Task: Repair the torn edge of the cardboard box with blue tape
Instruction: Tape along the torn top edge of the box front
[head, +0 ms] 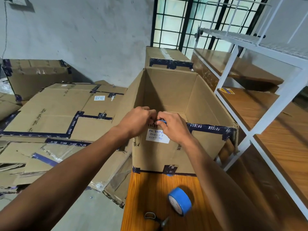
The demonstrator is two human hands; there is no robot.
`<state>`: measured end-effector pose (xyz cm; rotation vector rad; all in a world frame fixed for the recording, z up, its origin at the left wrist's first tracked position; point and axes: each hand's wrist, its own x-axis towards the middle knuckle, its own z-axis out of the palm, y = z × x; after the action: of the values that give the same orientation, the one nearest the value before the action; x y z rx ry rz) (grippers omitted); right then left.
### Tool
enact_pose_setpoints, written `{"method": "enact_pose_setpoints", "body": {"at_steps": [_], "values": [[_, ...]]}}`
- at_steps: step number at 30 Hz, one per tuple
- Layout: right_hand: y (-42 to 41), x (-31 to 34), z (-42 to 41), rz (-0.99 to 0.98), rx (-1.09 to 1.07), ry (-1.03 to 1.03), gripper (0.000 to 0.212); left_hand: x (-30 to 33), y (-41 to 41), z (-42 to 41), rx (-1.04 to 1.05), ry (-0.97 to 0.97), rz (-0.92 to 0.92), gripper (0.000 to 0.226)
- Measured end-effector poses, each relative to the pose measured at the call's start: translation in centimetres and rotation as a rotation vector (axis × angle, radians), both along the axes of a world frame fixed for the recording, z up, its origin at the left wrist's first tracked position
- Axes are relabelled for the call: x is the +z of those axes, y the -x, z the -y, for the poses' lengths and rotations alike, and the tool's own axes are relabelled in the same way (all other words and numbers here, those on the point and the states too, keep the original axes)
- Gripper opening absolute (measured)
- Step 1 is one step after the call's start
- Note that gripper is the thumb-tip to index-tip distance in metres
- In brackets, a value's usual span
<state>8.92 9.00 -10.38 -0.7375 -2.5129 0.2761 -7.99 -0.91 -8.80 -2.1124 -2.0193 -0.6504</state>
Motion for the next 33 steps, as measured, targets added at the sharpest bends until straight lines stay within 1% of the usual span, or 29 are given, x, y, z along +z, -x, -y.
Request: {"method": "enact_pose_setpoints", "body": {"at_steps": [3, 6, 10, 14, 18, 22, 24, 27, 30, 33], "values": [[0.1, 0.8, -0.6, 0.02, 0.002, 0.031, 0.009, 0.8, 0.1, -0.2, -0.016, 0.004, 0.023, 0.008], [-0.5, 1.3, -0.9, 0.044, 0.021, 0.105, 0.01, 1.6, 0.3, 0.2, -0.043, 0.029, 0.029, 0.013], [-0.7, 1.5, -0.5, 0.046, 0.066, 0.152, 0.025, 1.8, 0.7, 0.9, -0.064, 0.08, 0.031, 0.022], [0.2, 0.9, -0.4, 0.042, 0.037, 0.082, 0.012, 1.0, 0.6, 0.8, -0.025, 0.053, 0.011, 0.017], [0.4, 0.3, 0.0, 0.003, 0.021, 0.049, 0.013, 0.7, 0.5, 0.3, -0.007, 0.06, 0.007, 0.013], [0.3, 0.7, -0.2, 0.0, 0.021, 0.057, 0.011, 1.4, 0.8, 0.1, -0.029, 0.075, -0.032, 0.011], [-0.3, 1.0, -0.4, 0.034, 0.018, 0.061, 0.008, 1.4, 1.0, 0.4, -0.044, 0.054, -0.077, 0.016], [-1.4, 1.1, -0.7, 0.077, 0.019, 0.023, 0.016, 0.7, 1.7, 1.0, -0.011, -0.016, -0.22, 0.026], [-2.2, 0.7, -1.3, 0.063, -0.02, 0.011, 0.013, -0.1, 2.6, 1.3, 0.04, -0.064, -0.176, 0.022], [-2.2, 0.2, -1.5, 0.023, 0.009, 0.037, 0.012, -0.7, 2.9, 1.2, 0.072, -0.063, -0.159, 0.02]]}}
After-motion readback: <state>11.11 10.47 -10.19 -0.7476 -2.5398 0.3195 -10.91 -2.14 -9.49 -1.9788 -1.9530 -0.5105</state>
